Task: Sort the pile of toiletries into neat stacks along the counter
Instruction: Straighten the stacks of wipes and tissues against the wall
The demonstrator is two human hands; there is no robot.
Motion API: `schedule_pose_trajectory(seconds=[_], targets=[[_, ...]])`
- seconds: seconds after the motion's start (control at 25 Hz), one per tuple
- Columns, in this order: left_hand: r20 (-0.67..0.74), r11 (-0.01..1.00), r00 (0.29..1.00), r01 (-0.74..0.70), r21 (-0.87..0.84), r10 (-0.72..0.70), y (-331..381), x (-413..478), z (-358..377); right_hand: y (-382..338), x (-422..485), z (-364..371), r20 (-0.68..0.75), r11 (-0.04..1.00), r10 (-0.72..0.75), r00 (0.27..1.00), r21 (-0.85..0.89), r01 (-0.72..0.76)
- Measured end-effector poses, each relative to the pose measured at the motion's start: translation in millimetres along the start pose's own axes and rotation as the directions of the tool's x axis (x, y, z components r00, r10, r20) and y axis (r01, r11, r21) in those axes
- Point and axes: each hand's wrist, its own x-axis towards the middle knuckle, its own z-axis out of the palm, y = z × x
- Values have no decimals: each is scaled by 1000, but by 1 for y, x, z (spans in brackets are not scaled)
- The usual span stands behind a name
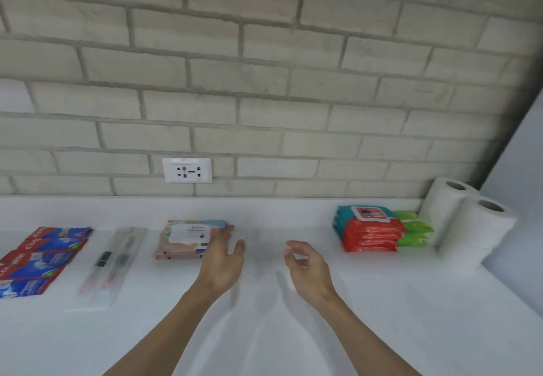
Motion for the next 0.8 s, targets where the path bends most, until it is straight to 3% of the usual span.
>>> schedule_pose_trajectory(seconds=[0.28, 0.48, 0.8], targets=[[173, 997, 984, 57, -58, -46, 50, -23, 104, 27, 9, -117, -120, 997, 72, 990, 44, -67], [211, 996, 976, 60, -67, -44, 86, -25, 172, 48, 33, -187, -180, 990, 132, 975, 67, -122], [265, 982, 953, 174, -77, -148, 98, -13, 237, 68, 80, -238, -169, 965, 238, 956, 153, -214]])
